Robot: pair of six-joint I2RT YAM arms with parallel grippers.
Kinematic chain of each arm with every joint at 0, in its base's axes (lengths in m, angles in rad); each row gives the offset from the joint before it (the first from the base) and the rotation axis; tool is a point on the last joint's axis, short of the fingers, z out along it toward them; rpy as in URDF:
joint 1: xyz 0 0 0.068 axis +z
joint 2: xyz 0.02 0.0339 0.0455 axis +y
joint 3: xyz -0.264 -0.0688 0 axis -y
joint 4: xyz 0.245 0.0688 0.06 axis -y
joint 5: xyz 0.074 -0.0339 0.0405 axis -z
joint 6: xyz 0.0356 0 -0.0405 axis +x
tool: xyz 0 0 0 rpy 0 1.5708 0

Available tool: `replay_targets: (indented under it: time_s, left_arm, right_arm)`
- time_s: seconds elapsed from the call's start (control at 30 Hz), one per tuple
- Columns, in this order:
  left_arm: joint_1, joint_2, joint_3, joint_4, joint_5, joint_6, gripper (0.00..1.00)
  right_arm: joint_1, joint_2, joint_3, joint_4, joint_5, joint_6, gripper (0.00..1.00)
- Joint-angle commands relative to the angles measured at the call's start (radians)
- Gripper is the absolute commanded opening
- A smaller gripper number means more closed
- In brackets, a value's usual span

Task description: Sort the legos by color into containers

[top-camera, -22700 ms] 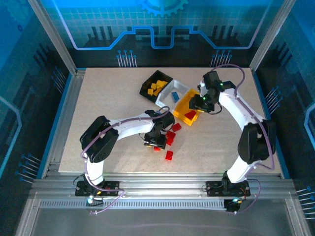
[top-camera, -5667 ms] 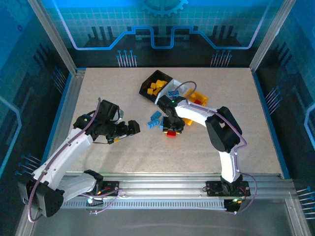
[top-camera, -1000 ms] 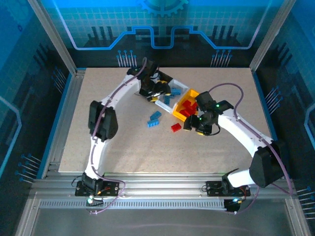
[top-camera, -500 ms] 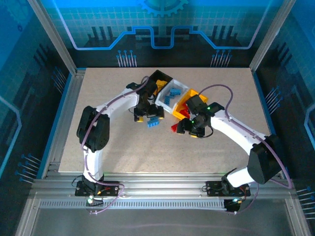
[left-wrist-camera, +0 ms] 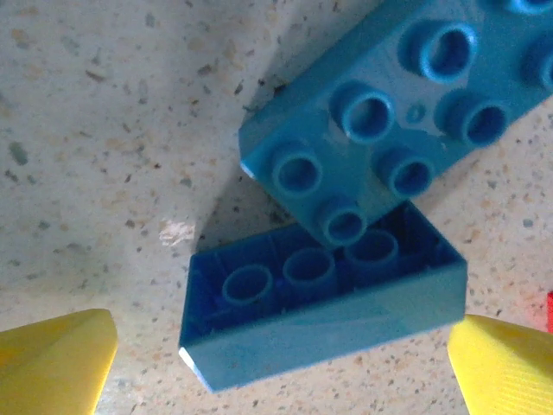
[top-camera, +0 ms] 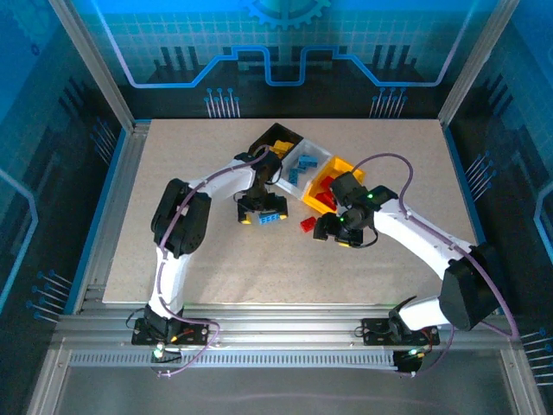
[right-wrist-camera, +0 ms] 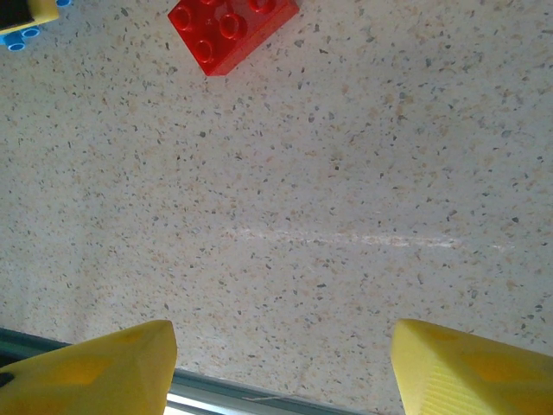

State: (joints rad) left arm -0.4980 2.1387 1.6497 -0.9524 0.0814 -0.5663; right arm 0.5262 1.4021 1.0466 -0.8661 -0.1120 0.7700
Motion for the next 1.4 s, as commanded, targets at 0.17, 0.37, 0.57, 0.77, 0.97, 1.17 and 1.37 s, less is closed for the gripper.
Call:
replay_targets:
  time_s: [0.17, 0.37, 0.57, 0.77, 0.97, 1.17, 1.37]
  left_arm:
    - [-0.016, 0.056, 0.066, -0.009, -0.008, -0.047, 0.95]
    - [-0.019, 0.067, 0.074, -0.005, 0.007, -0.058, 0.71]
    - [-0.017, 0.048, 0.081, -0.022, 0.013, -0.050, 0.61]
    - [-0.019, -0.013, 0.084, -0.038, 0.044, -0.023, 0.60]
    - [-0.017, -0.056, 0.202, -0.035, 0.100, -0.031, 0.60]
    - [-0.016, 0.105, 0.563, -0.110, 0.127, -0.024, 0.60]
    - [-0.006, 0.280, 0.825, -0.131, 0.137, -0.050, 0.61]
  right_arm:
    - [-0.026, -0.012, -0.007, -0.016, -0.006, -0.018, 0.68]
    - [-0.031, -0.012, -0.015, -0.010, -0.017, -0.027, 0.68]
    - [-0.031, -0.031, -0.031, -0.005, -0.016, -0.022, 0.68]
    - [-0.034, -0.080, -0.067, -0.015, -0.003, -0.012, 0.68]
    - [-0.066, -0.155, -0.125, -0.033, 0.000, -0.008, 0.68]
    - [-0.089, -0.196, -0.157, -0.045, -0.011, -0.006, 0.68]
    - [-0.094, -0.213, -0.161, -0.050, -0.017, -0.003, 0.68]
